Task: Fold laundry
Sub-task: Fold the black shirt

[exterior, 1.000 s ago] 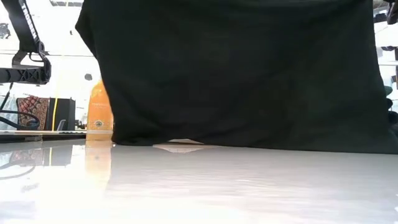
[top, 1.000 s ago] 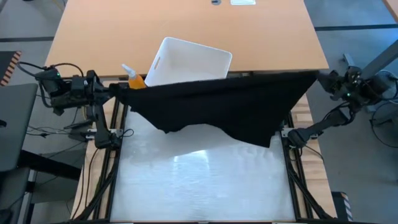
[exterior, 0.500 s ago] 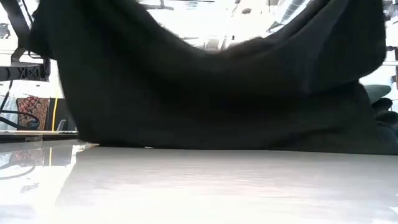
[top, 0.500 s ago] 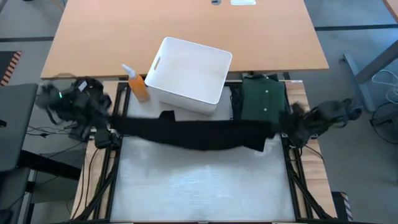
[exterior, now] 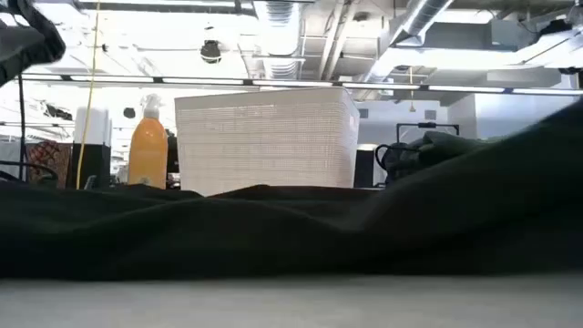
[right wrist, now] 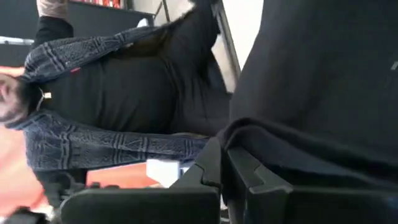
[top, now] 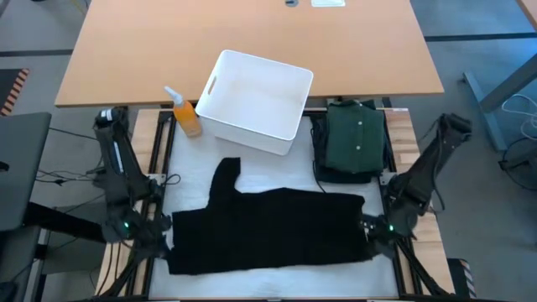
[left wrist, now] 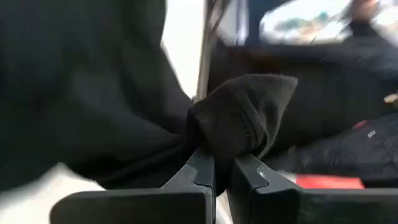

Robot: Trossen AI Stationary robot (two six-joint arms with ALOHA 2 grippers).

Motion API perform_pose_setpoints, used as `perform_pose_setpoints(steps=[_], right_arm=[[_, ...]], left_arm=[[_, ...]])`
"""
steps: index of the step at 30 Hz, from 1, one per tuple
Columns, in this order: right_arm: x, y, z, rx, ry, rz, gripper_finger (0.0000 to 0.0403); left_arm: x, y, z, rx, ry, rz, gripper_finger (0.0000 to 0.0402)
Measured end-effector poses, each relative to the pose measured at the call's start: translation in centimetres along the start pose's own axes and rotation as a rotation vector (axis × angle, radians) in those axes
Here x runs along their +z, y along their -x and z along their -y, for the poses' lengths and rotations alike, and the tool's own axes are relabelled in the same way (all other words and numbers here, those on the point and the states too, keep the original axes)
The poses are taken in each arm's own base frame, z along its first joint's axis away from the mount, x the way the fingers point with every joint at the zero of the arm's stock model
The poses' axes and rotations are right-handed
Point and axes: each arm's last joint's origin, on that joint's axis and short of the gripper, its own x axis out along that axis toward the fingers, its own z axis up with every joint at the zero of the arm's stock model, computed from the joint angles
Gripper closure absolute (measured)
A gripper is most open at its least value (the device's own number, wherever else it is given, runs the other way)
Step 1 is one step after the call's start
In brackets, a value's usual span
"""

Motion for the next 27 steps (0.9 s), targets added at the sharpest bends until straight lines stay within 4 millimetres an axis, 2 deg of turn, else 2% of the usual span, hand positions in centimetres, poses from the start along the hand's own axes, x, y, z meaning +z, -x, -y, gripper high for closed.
perform_pose_setpoints(steps=[3, 6, 9, 14, 17, 22, 27], right_arm=[[-1.6, -1.0, 0.0, -0.026, -0.115, -0.041, 0.0383], [-3.3, -1.8, 0.5, -0.104, -0.262, -0.100, 0.0382], [-4.9, -2.4, 1.0, -0.168, -0.384, -0.145, 0.0382], [-7.0, -2.3, 1.3, -0.207, -0.448, -0.142, 0.0382], [-7.5, -2.2, 1.3, -0.200, -0.445, -0.095, 0.0382], [-7.2, -2.6, 1.3, -0.196, -0.439, -0.053, 0.0382], [-6.6, -3.1, 1.5, -0.230, -0.457, -0.086, 0.0373]], left_arm=[[-1.5, -1.1, -1.8, 0.091, 0.087, -0.136, 0.0401], [-2.3, -1.4, -2.7, 0.142, 0.127, -0.189, 0.0401], [-2.6, -1.3, -2.8, 0.151, 0.117, -0.199, 0.0401], [-2.4, -0.5, -1.7, 0.109, 0.114, -0.230, 0.0401], [-2.3, -0.2, -1.4, 0.107, 0.151, -0.259, 0.0401], [-2.5, -0.5, -2.2, 0.191, 0.157, -0.236, 0.0401], [-2.7, -0.9, -2.4, 0.219, 0.130, -0.222, 0.0395]])
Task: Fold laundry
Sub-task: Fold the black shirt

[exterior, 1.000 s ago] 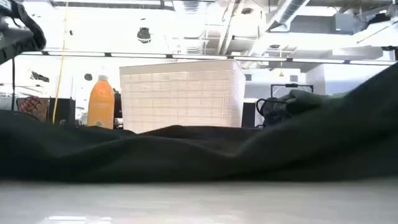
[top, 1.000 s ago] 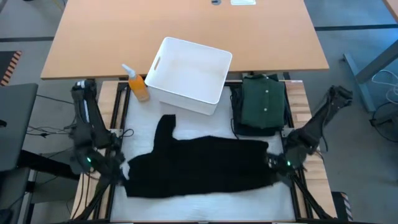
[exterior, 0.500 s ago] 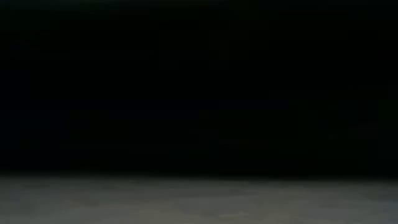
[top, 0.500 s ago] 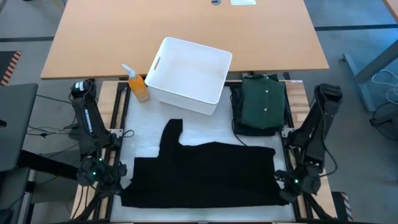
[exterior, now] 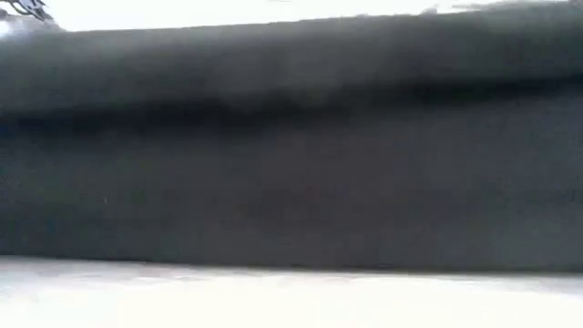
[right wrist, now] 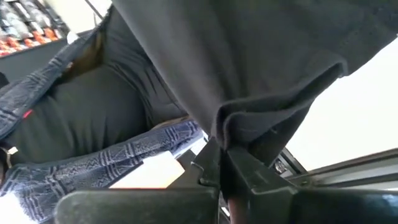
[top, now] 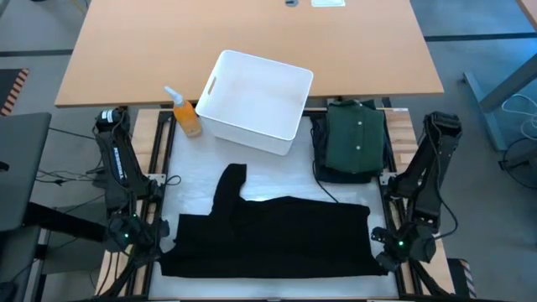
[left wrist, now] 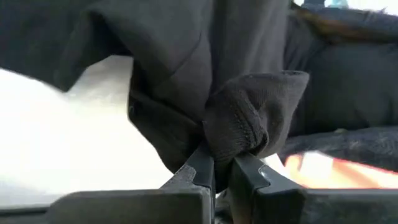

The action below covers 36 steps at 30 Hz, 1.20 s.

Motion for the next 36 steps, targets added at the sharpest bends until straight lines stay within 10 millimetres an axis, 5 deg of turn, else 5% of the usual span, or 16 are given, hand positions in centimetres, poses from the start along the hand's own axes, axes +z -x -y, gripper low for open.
perform_pose_setpoints(steps=[13, 21, 27, 36], right_arm=[[1.4, -0.1, 0.3, -0.111, 0.020, -0.008, 0.0292], [2.1, 2.0, -0.7, -0.048, 0.041, -0.108, 0.0264], [4.1, 3.5, -0.8, -0.028, 0.054, 0.003, 0.0268], [10.0, 4.0, -2.5, -0.020, 0.393, 0.400, 0.0268]], left_arm=[[0.1, 0.1, -0.5, 0.040, 0.008, 0.012, 0.0300], [1.0, 2.3, 0.0, -0.083, -0.071, 0.042, 0.0288], [3.3, 4.3, -1.1, -0.042, -0.215, 0.375, 0.0288], [7.6, 4.1, -1.4, 0.280, -0.422, 0.804, 0.0287]])
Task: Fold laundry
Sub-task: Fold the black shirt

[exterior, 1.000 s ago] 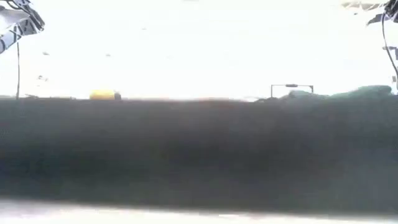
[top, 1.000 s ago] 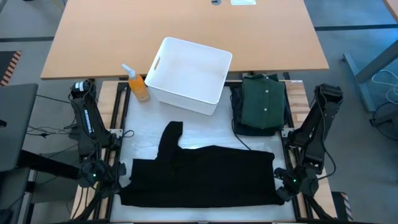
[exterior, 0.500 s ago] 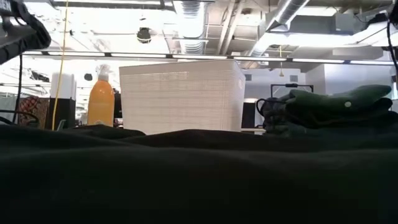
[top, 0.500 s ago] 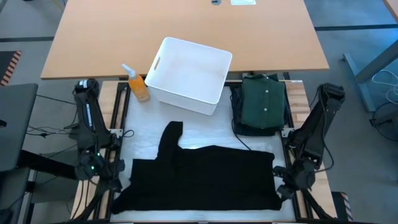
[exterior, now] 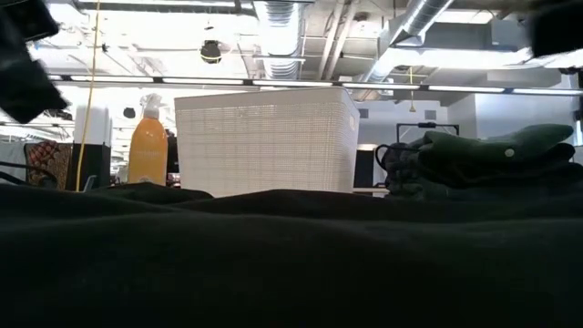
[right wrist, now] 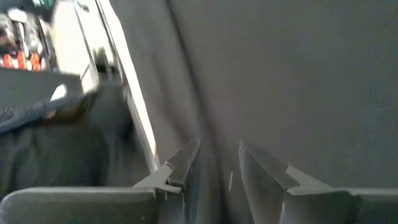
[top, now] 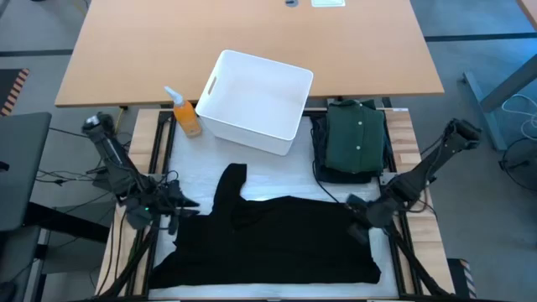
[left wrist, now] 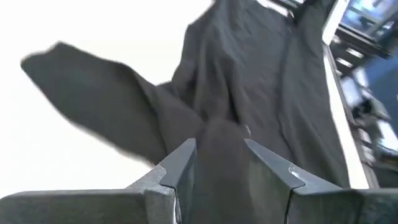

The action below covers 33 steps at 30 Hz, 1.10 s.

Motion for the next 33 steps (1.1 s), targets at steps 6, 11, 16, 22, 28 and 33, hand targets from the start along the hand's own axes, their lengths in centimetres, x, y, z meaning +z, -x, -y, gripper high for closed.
perform_pose_setpoints(steps=[6, 11, 16, 22, 28, 33], right_arm=[[3.7, -2.6, -0.5, 0.007, 0.237, 0.202, 0.0268], [5.4, -5.6, -0.4, -0.053, 0.353, 0.320, 0.0268], [5.7, -8.9, 0.0, -0.060, 0.365, 0.329, 0.0268], [5.1, -12.6, 1.1, -0.102, 0.372, 0.356, 0.0269], [5.1, -15.0, 2.7, -0.165, 0.367, 0.356, 0.0269], [5.0, -16.0, 3.4, -0.214, 0.411, 0.352, 0.0269]], left_arm=[[1.6, -4.0, 1.1, 0.045, -0.109, 0.042, 0.0287], [2.5, -8.4, 1.0, 0.057, -0.167, 0.041, 0.0287], [2.7, -12.3, -0.2, 0.029, -0.183, -0.026, 0.0287], [3.3, -16.4, -0.3, -0.027, -0.219, -0.174, 0.0287], [3.8, -20.0, -1.6, 0.056, -0.238, -0.358, 0.0287], [5.7, -20.3, -2.8, 0.262, -0.285, -0.599, 0.0288]])
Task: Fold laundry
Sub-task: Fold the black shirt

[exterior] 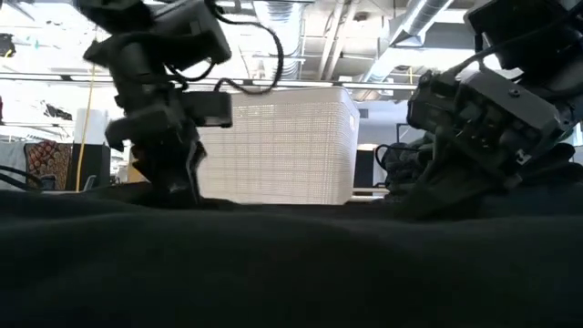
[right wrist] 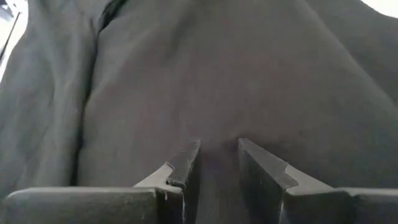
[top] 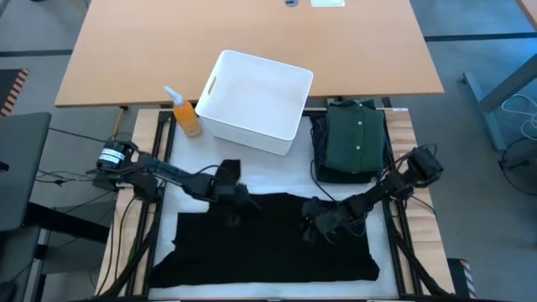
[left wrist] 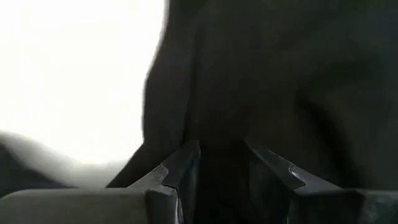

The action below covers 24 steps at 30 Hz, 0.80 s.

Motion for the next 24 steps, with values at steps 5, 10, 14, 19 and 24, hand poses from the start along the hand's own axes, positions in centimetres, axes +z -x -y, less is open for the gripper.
perform_pose_setpoints(steps=[5, 10, 14, 19, 24], right_arm=[[-0.2, -0.3, 0.6, -0.124, 0.110, 0.058, 0.0269], [0.1, -0.3, 1.7, -0.322, 0.181, 0.165, 0.0269], [0.7, 0.3, 1.8, -0.432, 0.197, 0.258, 0.0269], [2.9, 1.9, -0.3, -0.411, 0.279, 0.351, 0.0269], [4.0, 3.0, -2.2, -0.246, 0.314, 0.334, 0.0269]], left_arm=[[1.2, 2.0, -2.2, 0.319, -0.011, -0.094, 0.0288], [1.8, 2.5, -5.8, 0.475, 0.062, -0.145, 0.0288], [2.0, 2.4, -8.1, 0.508, 0.124, -0.153, 0.0288], [2.0, 2.5, -9.6, 0.553, 0.132, -0.163, 0.0288], [1.7, 2.7, -10.8, 0.614, 0.138, -0.198, 0.0288]])
